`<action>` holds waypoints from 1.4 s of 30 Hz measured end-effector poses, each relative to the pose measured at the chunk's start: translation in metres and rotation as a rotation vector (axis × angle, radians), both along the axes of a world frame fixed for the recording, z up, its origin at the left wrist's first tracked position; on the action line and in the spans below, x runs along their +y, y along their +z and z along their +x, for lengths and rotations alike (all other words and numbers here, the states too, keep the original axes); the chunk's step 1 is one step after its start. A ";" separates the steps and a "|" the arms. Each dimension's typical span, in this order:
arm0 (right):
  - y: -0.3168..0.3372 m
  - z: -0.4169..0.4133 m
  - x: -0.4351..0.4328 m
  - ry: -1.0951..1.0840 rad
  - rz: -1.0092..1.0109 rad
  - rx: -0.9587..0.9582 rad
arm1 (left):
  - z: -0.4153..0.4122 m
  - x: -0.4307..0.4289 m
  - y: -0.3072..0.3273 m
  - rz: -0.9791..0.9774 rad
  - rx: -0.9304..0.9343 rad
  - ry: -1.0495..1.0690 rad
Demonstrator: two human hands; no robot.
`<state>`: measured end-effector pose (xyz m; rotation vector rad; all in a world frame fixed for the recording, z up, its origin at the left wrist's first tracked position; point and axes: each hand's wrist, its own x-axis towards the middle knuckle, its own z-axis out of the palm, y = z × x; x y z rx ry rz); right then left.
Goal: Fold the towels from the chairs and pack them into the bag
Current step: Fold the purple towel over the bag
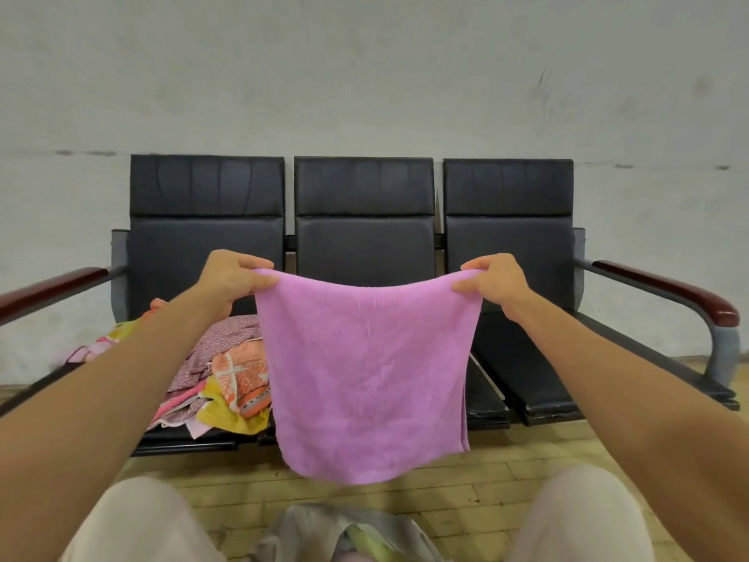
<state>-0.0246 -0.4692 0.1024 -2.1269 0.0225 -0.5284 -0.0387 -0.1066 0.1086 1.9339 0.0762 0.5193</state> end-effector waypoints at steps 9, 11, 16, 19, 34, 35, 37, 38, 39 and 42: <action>-0.005 0.011 -0.003 -0.225 -0.373 -0.140 | 0.015 -0.010 -0.015 0.449 -0.236 0.243; -0.008 0.016 -0.003 -0.243 -0.521 -0.161 | 0.022 -0.009 -0.022 0.460 -0.242 0.273; -0.026 0.043 -0.008 -0.201 -0.587 -0.085 | 0.054 -0.009 -0.044 0.465 -0.201 0.315; -0.039 0.065 -0.005 -0.142 -0.557 -0.045 | 0.072 -0.017 -0.059 0.288 -0.170 0.243; -0.175 0.097 0.009 0.155 -0.659 0.260 | 0.113 -0.033 -0.222 0.187 0.328 -0.150; -0.191 0.094 0.011 0.215 -0.705 0.304 | 0.111 -0.029 -0.237 0.346 0.373 -0.172; -0.218 0.095 0.013 0.312 -0.791 0.339 | 0.113 -0.022 -0.256 0.608 0.374 -0.252; -0.227 0.097 0.014 0.332 -0.825 0.334 | 0.114 -0.018 -0.261 0.708 0.362 -0.313; -0.232 0.101 0.015 0.328 -0.844 0.325 | 0.116 -0.017 -0.264 0.791 0.343 -0.368; -0.237 0.119 0.019 0.293 -0.825 0.328 | 0.126 -0.013 -0.273 0.930 0.199 -0.453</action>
